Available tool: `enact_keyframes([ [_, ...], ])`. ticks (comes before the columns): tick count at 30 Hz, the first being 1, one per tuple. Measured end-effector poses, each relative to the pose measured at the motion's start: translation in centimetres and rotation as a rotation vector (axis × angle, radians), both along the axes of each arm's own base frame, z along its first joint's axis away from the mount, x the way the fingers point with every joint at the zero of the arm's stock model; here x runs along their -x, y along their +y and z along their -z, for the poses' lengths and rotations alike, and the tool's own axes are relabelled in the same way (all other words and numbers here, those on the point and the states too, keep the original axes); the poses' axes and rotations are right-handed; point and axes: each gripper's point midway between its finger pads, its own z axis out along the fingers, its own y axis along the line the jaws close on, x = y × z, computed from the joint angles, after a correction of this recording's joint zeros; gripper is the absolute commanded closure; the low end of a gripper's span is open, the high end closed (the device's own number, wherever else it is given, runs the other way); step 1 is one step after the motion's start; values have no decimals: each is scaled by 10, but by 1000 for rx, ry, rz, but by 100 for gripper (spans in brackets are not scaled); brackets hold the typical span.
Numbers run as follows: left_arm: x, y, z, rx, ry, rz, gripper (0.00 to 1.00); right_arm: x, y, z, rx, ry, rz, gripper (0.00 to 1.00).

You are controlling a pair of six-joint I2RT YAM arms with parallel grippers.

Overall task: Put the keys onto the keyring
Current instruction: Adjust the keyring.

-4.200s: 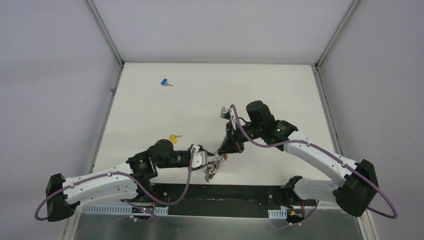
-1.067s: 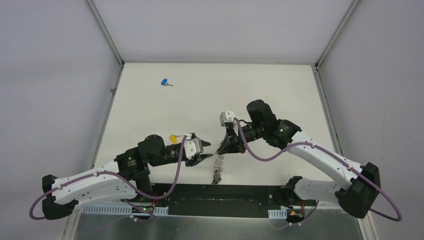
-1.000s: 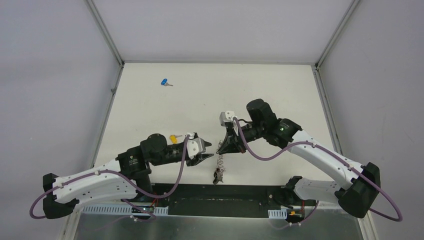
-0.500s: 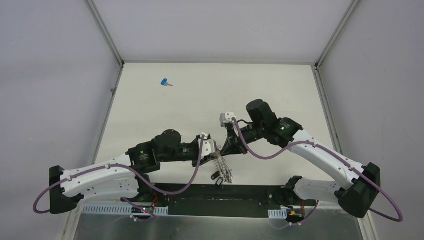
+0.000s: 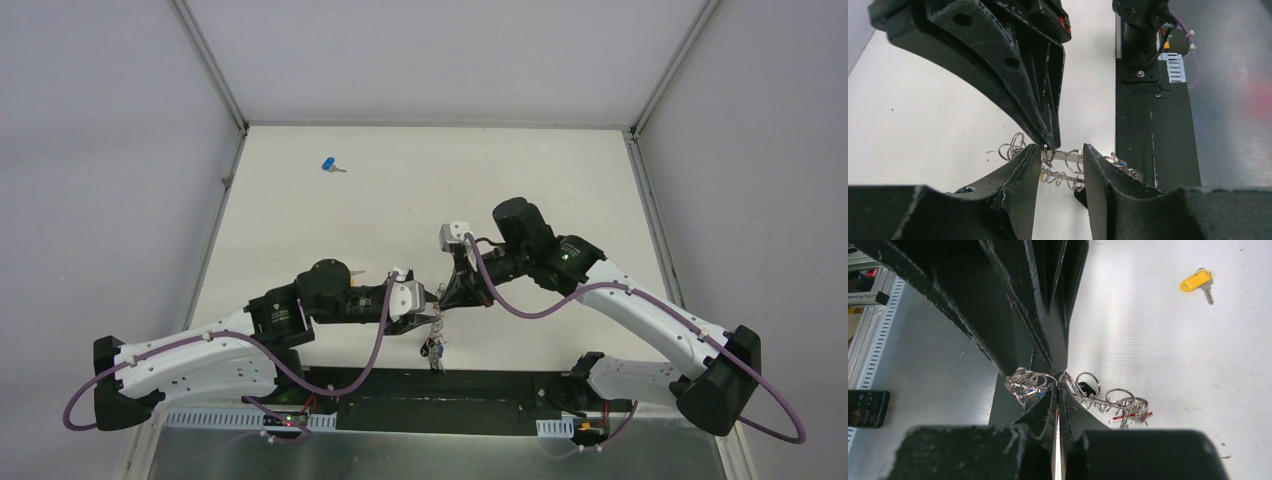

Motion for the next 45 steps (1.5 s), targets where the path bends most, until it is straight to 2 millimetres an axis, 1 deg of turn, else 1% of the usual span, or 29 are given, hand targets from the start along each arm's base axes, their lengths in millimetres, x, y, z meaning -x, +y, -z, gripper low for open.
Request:
enact_keyframes([
  [5, 1, -6, 5, -7, 24, 16, 62, -2, 3, -4, -18, -9, 4, 100],
  [11, 1, -7, 5, -2, 36, 9, 63, 2, 1, -4, -56, -29, -8, 100],
  [18, -1, 2, 2, 25, 39, -28, 63, 7, 1, -13, -113, -57, -34, 100],
  [20, -1, 4, -1, 36, 35, -31, 64, 7, 2, -15, -123, -62, -39, 100],
  [25, 2, 5, -3, 48, 38, -21, 70, 7, 3, -18, -139, -71, -46, 100],
  [37, 2, 1, 3, 37, 59, -19, 71, 10, 4, -22, -158, -67, -64, 100],
  [39, 1, 0, 4, 35, 60, -20, 74, 10, 4, -22, -161, -66, -66, 100],
  [41, 1, 0, 4, 35, 59, -20, 80, 11, 4, -22, -162, -64, -67, 100],
  [43, 0, 0, 3, 38, 58, -24, 87, 11, 4, -23, -162, -60, -68, 100],
  [45, 0, 0, 3, 42, 58, -25, 97, 12, 4, -23, -164, -56, -71, 100],
])
